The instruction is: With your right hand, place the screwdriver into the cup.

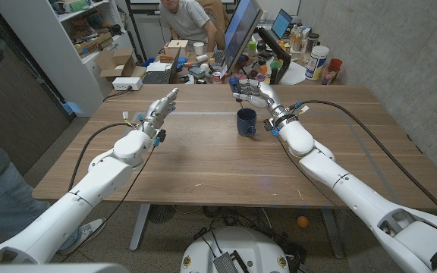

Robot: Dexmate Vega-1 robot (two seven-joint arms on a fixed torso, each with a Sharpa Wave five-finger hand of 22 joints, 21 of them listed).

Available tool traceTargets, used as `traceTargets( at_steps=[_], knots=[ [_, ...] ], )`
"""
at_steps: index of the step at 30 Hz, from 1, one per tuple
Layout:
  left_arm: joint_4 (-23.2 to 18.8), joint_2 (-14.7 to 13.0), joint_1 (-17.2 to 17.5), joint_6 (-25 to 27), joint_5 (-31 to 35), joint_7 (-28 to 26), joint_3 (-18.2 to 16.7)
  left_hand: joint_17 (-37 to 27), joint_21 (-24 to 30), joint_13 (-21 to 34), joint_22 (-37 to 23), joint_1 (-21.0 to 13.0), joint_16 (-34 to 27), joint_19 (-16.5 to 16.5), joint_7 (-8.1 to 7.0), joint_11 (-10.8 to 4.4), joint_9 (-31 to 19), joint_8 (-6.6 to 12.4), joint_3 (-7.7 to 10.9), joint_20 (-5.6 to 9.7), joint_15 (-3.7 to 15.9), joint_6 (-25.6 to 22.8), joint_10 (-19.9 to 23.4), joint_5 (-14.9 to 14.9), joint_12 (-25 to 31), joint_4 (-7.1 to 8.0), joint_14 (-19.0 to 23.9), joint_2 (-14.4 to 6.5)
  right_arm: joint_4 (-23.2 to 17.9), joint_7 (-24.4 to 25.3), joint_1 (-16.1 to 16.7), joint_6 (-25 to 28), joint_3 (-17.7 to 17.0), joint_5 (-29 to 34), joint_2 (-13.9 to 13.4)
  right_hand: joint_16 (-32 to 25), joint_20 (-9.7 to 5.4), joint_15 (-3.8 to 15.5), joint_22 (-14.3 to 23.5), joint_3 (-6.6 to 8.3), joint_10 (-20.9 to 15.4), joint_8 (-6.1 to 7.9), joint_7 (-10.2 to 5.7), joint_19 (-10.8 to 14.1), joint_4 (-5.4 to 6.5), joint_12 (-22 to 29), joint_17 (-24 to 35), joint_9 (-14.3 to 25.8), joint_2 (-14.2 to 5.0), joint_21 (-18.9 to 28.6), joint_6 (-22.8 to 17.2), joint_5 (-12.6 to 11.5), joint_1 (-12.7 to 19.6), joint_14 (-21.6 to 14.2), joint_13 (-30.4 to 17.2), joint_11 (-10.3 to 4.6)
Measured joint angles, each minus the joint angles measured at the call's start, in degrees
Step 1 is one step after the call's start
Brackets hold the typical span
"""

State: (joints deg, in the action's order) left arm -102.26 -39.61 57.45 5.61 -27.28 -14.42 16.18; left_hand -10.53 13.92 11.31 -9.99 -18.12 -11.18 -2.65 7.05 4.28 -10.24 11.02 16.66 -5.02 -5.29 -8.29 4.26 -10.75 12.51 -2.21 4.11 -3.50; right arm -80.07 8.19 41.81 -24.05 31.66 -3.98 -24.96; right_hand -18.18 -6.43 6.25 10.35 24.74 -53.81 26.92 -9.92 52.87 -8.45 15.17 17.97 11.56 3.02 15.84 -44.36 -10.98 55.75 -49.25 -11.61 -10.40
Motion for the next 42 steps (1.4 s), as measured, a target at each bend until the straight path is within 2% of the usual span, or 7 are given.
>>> traceTargets(
  at_steps=[18, 23, 26, 31, 33, 39, 42],
  knots=[
    [0.2, 0.1, -0.5, 0.9, 0.0, 0.1, 0.6, 0.0, -0.4, 0.0, 0.0, -0.2, 0.0, 0.0, -0.2, -0.11, 0.0, 0.0, -0.25, 0.0, 0.0, -0.4, 0.1, 0.0, 0.0, -0.24, 0.0, -0.2, 4.0, -1.9, -0.6, 4.3, -0.5, -3.7, 1.8, 0.5, 0.21, -0.21, 0.0, -0.26, 0.8, -0.02, 0.0, -0.2, 0.09, -0.8, 0.3, 0.0, -0.49, -0.4, 0.0, 0.2, 0.4, 0.7, 0.0, -0.24],
    [0.2, 0.0, -0.7, 1.3, 0.0, 0.2, 0.9, 0.0, -0.4, 0.0, 0.0, -0.2, 0.0, 0.0, -0.2, -0.11, 0.0, 0.0, -0.24, 0.0, 0.0, -0.4, 0.1, 0.0, 0.0, -0.25, 0.0, -0.2, 4.8, -2.6, -0.8, 5.5, -0.6, -4.7, 2.2, 0.8, 0.49, -0.32, 0.0, -0.74, 1.5, -0.12, 0.0, -0.5, 0.1, -1.2, 0.5, 0.0, -0.49, -0.5, 0.0, 0.2, 0.4, 1.2, 0.0, 0.05],
    [0.2, 0.1, -0.9, 1.6, 0.0, 0.2, 1.0, 0.0, -0.4, 0.0, 0.0, -0.2, 0.0, 0.0, 0.02, -0.11, 0.0, 0.0, -0.07, 0.0, 0.0, -0.6, 0.1, 0.0, 0.0, -0.42, 0.0, -0.2, 5.1, -3.0, -0.8, 5.9, -0.7, -5.1, 2.3, 1.1, 1.04, -0.63, -0.1, -1.47, 2.9, -0.39, 0.01, -1.1, 0.66, -2.0, 0.8, 0.0, -1.25, -0.8, 0.0, 0.4, 1.2, 2.1, 0.0, 0.4],
    [0.3, 0.2, -1.1, 1.7, 0.0, 0.4, 1.3, 0.0, -0.4, 0.0, 0.0, -0.2, 0.0, 0.0, 0.11, -0.11, 0.0, 0.0, -0.07, 0.0, 0.0, -0.7, 0.1, 0.0, 0.0, -0.41, 0.0, -0.2, 5.3, -4.4, -0.8, 6.8, -0.9, -6.4, 2.3, 3.0, 3.29, -1.16, -0.1, -2.38, 7.7, -2.7, 0.01, -3.3, 1.27, -3.9, 0.8, 0.1, -1.94, -1.7, 0.0, 0.4, 1.8, 4.9, -0.6, 0.66],
    [0.3, 0.2, -1.2, 1.7, 0.0, 0.4, 1.3, 0.0, -0.4, 0.0, 0.0, -0.2, 0.0, 0.0, 0.1, -0.11, 0.0, 0.0, -0.07, 0.0, 0.0, -0.7, 0.1, 0.0, 0.0, -0.41, 0.0, -0.2, 5.4, -4.9, -0.8, 6.9, -0.9, -6.8, 2.3, 3.9, 4.39, -1.56, -0.1, -2.64, 9.9, -3.83, 0.01, -4.4, 1.38, -4.2, 0.8, 0.1, -3.12, -2.4, 0.0, 0.6, 3.0, 6.3, -1.0, 0.99],
    [0.5, 0.3, -1.5, 1.9, 0.0, 0.6, 1.6, 0.0, -0.4, 0.0, 0.0, -0.2, 0.0, 0.0, 0.1, -0.11, 0.0, 0.0, -0.08, 0.0, 0.0, -0.7, 0.1, 0.0, 0.0, -0.41, 0.0, -0.2, 5.6, -6.5, -0.8, 7.0, -1.3, -7.9, 2.1, 5.6, 6.41, -3.63, -0.1, -2.69, 13.9, -5.42, 0.04, -6.4, 1.42, -4.2, 0.8, 0.1, -3.13, -3.2, 0.0, 0.6, 3.0, 9.2, -1.7, 1.1],
    [0.6, 0.3, -1.6, 1.9, 0.0, 0.6, 1.7, 0.0, -0.4, 0.0, 0.0, -0.2, 0.0, 0.0, 0.1, -0.11, 0.0, 0.0, -0.08, 0.0, 0.0, -0.7, 0.1, 0.0, 0.0, -0.41, 0.0, -0.2, 5.7, -6.9, -0.8, 6.7, -1.4, -8.2, 2.1, 6.3, 7.2, -4.97, -0.1, -2.72, 15.2, -6.43, 1.01, -7.6, 1.45, -4.2, 0.8, 0.0, -3.94, -3.7, 1.0, 0.6, 2.2, 11.0, -2.0, 1.69]
  ],
)
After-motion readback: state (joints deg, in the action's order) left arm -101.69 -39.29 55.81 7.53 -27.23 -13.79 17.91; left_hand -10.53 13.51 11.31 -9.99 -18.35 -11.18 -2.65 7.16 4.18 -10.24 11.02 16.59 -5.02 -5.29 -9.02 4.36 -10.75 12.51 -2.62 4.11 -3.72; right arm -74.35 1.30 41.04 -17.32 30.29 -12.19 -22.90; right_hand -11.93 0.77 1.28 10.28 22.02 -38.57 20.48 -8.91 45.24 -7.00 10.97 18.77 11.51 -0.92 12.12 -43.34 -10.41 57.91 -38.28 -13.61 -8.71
